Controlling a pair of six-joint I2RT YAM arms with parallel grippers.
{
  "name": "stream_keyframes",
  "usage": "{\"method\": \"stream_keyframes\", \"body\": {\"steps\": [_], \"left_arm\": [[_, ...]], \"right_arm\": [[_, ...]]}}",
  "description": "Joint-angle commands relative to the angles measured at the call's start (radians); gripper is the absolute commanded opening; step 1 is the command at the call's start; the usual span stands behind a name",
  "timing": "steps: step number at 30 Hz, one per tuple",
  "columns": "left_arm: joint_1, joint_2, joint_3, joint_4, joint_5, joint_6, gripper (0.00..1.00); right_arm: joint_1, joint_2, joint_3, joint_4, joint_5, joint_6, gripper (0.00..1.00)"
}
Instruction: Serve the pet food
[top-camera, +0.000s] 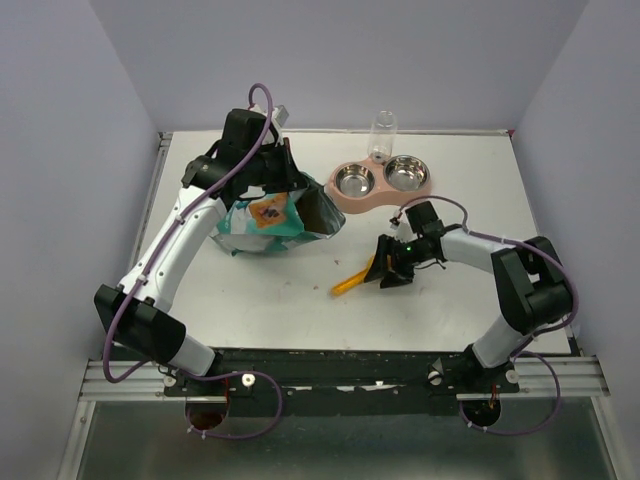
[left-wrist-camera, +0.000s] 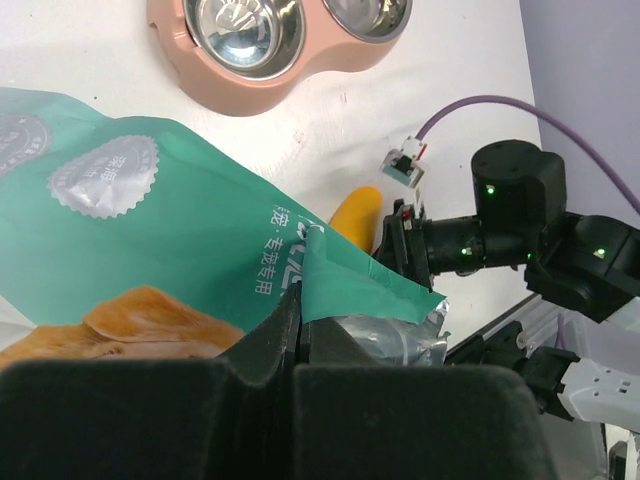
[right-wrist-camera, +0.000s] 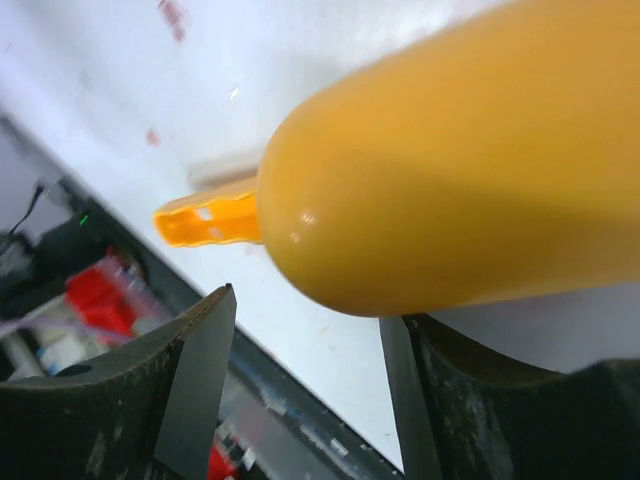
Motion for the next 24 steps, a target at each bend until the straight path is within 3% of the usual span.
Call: {"method": "stream_keyframes", "body": {"steps": [1,6,11,16,24], "left_arm": [[0.017,-0.041,-0.015,-0.003,-0.004,-0.001,0.0],[0.02,-0.067,-0.015,-0.006,-0.03,-0.014,0.0],[0.023,-0.097,-0.013,-0.028,-0.053,-0.009,0.0],[0.022,-0.14,-0.044,-0.02,-0.057,-0.02,0.0],[0.022,-0.215,-0.122,-0.008,-0.06,-0.049,0.0]], "right_arm": [[-0.006,-0.047,0.107,-0.233,0.331,0.034,0.68],[0.03,-0.017,0.279,-0.488,0.46,0.191,0.68],[0.06,0.005,0.403,-0.623,0.52,0.444,0.68],[0.087,0.12,0.571,-0.908,0.588,0.626,0.69],[0.222,0.233,0.744,-0.987,0.586,0.915,0.8]]}}
